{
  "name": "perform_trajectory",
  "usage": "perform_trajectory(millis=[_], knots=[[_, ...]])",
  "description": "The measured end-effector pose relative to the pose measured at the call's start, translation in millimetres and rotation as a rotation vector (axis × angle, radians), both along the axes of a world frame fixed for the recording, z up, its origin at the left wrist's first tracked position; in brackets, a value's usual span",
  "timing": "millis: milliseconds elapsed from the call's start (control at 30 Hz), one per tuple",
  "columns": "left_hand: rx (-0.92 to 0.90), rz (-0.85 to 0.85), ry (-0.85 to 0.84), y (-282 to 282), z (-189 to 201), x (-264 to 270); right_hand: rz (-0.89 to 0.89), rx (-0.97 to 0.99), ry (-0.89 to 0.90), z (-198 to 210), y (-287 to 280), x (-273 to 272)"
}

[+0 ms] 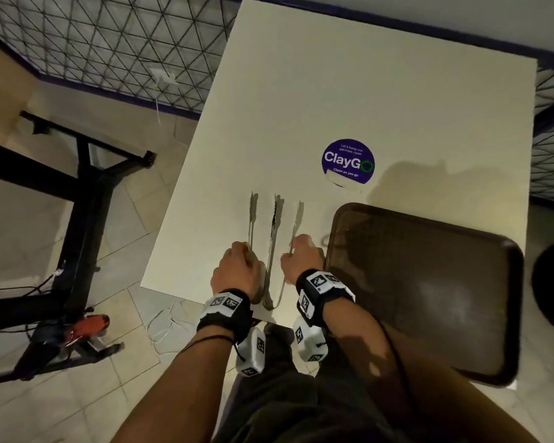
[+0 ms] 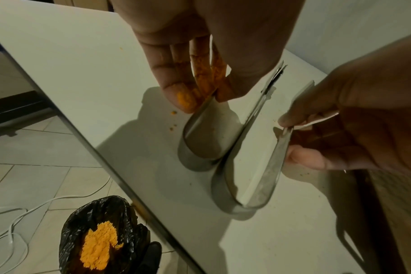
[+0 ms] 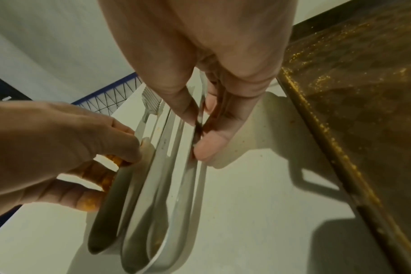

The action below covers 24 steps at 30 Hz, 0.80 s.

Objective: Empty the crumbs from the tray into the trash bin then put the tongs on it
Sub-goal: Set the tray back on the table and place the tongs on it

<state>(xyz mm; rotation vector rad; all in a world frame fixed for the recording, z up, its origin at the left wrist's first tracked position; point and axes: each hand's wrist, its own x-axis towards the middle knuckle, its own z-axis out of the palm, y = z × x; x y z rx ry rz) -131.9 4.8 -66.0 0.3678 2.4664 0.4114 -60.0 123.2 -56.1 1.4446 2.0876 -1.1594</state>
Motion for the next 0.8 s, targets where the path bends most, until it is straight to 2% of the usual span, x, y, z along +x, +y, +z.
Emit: perform_trajectory(millis=[167,367,533,800], knots=[[0.002,-0.061,0.011,-2.5,2.8,-7.7,0.055,0.018,0.001,15.3,4.2,2.4],[0.138,-0.099,0.052,-2.7,31.5,4.7,0.048,-0.003,0.073,36.9,25.3,38.7],[0.235,-0.184,0.031,32.2,60.7,50.5,-0.059,0.064,0.081,62.5,63.0,110.7],[0.184,-0.386,-0.069,103.1,50.8,145.2,-0.172,0.125,-0.036,57.8,120.2,224.8]])
